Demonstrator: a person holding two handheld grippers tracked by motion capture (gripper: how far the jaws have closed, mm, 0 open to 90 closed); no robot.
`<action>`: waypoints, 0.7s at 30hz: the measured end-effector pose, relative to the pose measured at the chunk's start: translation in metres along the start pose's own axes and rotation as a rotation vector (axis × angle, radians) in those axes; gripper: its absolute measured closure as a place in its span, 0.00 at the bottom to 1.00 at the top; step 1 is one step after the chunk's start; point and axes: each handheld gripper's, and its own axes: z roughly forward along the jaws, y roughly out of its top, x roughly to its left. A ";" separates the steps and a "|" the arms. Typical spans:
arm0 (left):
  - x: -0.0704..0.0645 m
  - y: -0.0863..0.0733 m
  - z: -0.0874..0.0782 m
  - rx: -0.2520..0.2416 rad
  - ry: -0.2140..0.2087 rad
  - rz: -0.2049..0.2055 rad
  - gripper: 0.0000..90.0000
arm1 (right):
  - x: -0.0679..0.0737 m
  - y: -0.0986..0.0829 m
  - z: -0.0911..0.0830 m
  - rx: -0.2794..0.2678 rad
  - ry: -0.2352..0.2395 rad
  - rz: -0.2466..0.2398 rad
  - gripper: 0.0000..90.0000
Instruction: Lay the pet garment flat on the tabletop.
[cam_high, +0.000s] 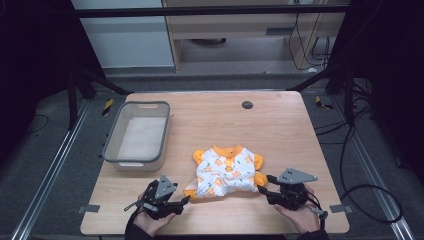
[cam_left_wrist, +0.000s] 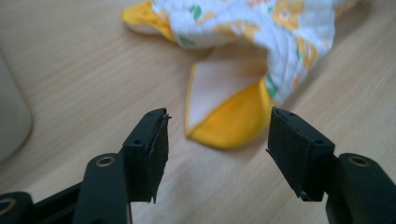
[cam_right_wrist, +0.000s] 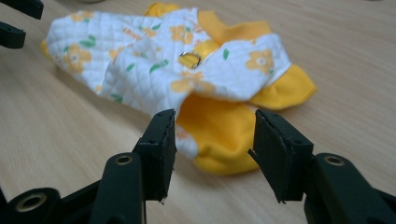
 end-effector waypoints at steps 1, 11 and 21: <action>0.000 0.000 0.000 0.000 0.000 0.000 0.42 | 0.000 0.000 0.000 0.000 0.000 0.000 0.54; -0.011 -0.004 0.015 0.057 0.020 0.077 0.41 | 0.007 -0.023 0.024 0.113 0.005 -0.069 0.50; -0.011 0.006 0.027 0.098 -0.025 0.053 0.93 | 0.014 -0.015 0.040 0.146 -0.019 -0.114 0.87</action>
